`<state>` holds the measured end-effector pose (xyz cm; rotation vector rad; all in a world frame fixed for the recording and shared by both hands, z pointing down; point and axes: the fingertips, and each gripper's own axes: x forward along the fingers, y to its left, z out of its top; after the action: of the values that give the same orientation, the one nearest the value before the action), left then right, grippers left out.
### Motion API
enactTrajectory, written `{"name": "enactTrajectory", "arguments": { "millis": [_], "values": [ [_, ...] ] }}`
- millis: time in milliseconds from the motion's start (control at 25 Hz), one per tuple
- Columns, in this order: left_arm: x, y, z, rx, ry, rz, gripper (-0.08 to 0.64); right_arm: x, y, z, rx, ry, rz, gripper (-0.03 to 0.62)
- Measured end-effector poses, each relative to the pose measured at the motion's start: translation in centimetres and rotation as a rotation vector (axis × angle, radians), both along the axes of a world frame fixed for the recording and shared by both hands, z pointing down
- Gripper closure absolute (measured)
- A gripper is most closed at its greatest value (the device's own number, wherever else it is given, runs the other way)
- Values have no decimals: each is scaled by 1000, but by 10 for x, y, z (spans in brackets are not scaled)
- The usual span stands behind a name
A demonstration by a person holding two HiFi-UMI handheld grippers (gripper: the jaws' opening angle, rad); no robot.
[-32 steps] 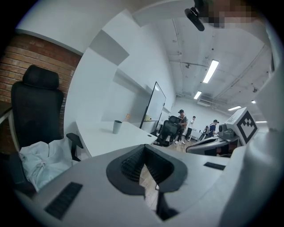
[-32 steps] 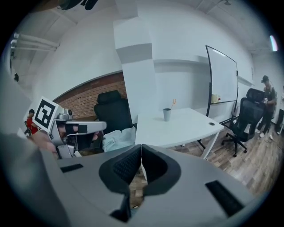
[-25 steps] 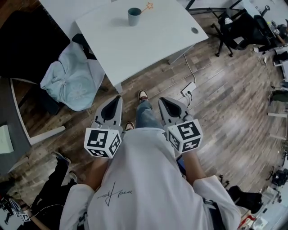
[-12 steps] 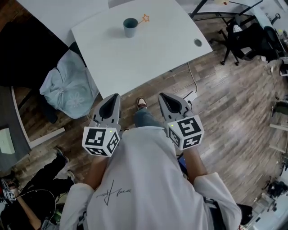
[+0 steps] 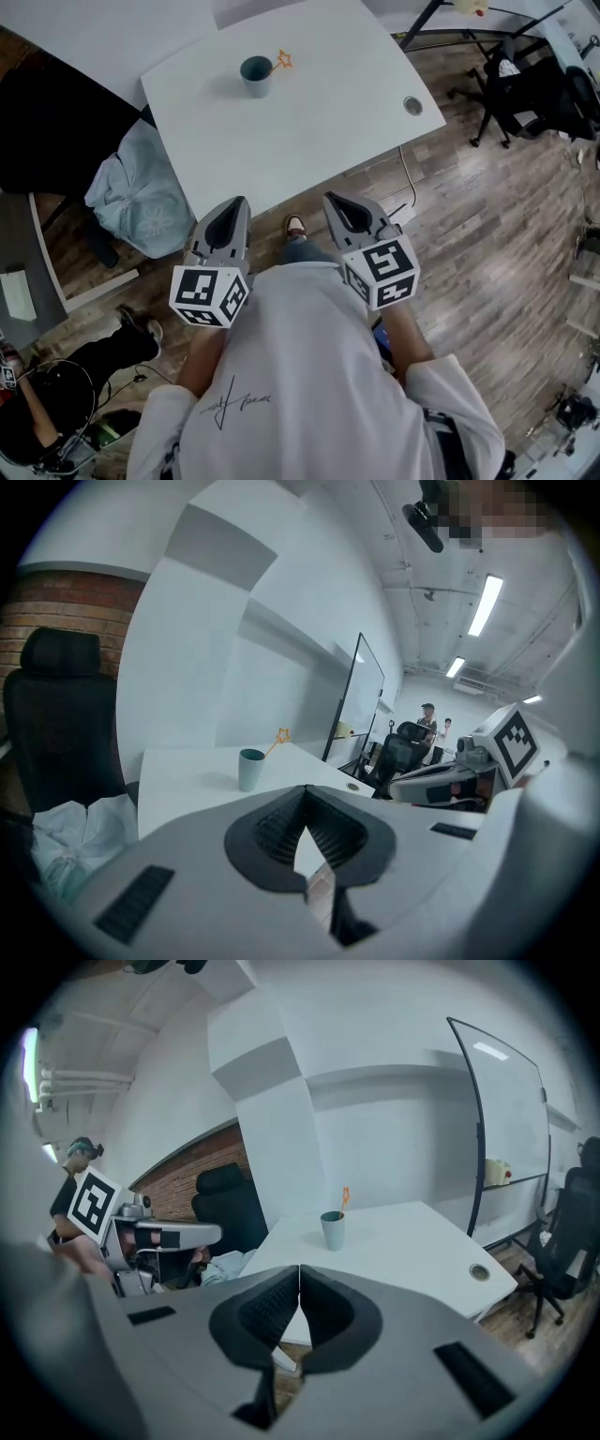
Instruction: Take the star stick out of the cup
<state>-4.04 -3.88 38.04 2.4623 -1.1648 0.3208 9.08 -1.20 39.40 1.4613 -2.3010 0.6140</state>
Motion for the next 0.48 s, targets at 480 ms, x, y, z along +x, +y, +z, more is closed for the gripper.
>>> {"name": "enactTrajectory", "arguments": {
  "millis": [480],
  "values": [
    [23,-13,3,-6,10,-45,557,2,-46,4,28,12,-108,581]
  ]
}}
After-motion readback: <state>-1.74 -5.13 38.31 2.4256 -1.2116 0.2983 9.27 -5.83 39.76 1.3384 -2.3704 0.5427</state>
